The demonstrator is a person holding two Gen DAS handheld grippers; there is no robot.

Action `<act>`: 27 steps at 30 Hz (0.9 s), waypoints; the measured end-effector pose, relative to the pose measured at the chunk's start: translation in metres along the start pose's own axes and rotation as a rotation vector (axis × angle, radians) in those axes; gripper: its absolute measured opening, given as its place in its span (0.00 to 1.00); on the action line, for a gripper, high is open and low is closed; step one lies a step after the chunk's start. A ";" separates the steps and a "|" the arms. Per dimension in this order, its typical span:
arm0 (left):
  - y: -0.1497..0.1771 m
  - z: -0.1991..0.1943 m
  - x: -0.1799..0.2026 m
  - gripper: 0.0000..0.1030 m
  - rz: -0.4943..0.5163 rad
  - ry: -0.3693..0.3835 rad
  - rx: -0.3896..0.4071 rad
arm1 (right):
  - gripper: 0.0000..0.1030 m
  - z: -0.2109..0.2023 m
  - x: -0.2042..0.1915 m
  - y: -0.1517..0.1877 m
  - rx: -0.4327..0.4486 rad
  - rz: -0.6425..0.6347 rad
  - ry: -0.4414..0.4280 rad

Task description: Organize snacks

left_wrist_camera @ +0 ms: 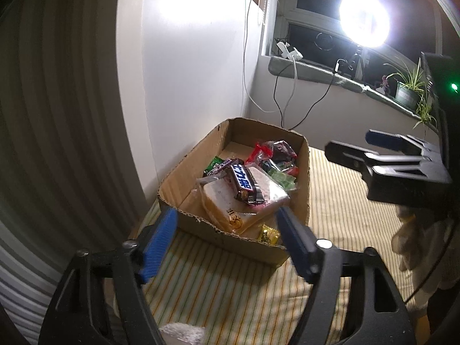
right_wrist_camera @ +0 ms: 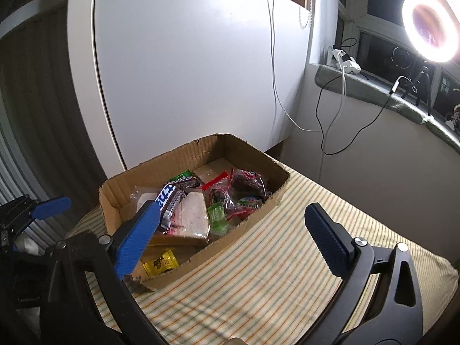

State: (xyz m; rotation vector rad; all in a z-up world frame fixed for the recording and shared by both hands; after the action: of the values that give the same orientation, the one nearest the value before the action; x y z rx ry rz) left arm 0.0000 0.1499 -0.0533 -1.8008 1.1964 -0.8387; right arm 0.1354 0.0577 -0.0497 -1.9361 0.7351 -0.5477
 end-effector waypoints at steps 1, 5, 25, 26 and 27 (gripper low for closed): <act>-0.001 -0.001 0.001 0.75 0.003 -0.002 0.003 | 1.00 -0.003 0.000 0.002 0.000 0.005 -0.005; -0.003 -0.004 0.002 0.75 0.010 -0.006 0.013 | 1.00 -0.011 0.005 0.008 -0.001 0.010 0.019; -0.007 -0.016 0.011 0.77 0.020 -0.010 0.036 | 1.00 -0.023 0.030 0.034 -0.039 0.077 0.053; -0.008 -0.017 0.012 0.77 0.020 -0.011 0.037 | 1.00 -0.023 0.030 0.034 -0.040 0.079 0.053; -0.008 -0.017 0.012 0.77 0.020 -0.010 0.037 | 1.00 -0.022 0.030 0.034 -0.041 0.080 0.054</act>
State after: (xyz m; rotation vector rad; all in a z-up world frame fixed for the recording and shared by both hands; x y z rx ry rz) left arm -0.0070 0.1363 -0.0373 -1.7586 1.1830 -0.8342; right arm 0.1335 0.0107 -0.0686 -1.9268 0.8599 -0.5414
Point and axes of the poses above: each gripper's, at about its wrist camera, not at the fingertips, and z roughly the way its jaws point, x to its right, y to its underside, the point moved 6 cm from there along z, roughly the way its jaws point, and after that the axes turned 10 degrees about x, right-handed, at the moved point
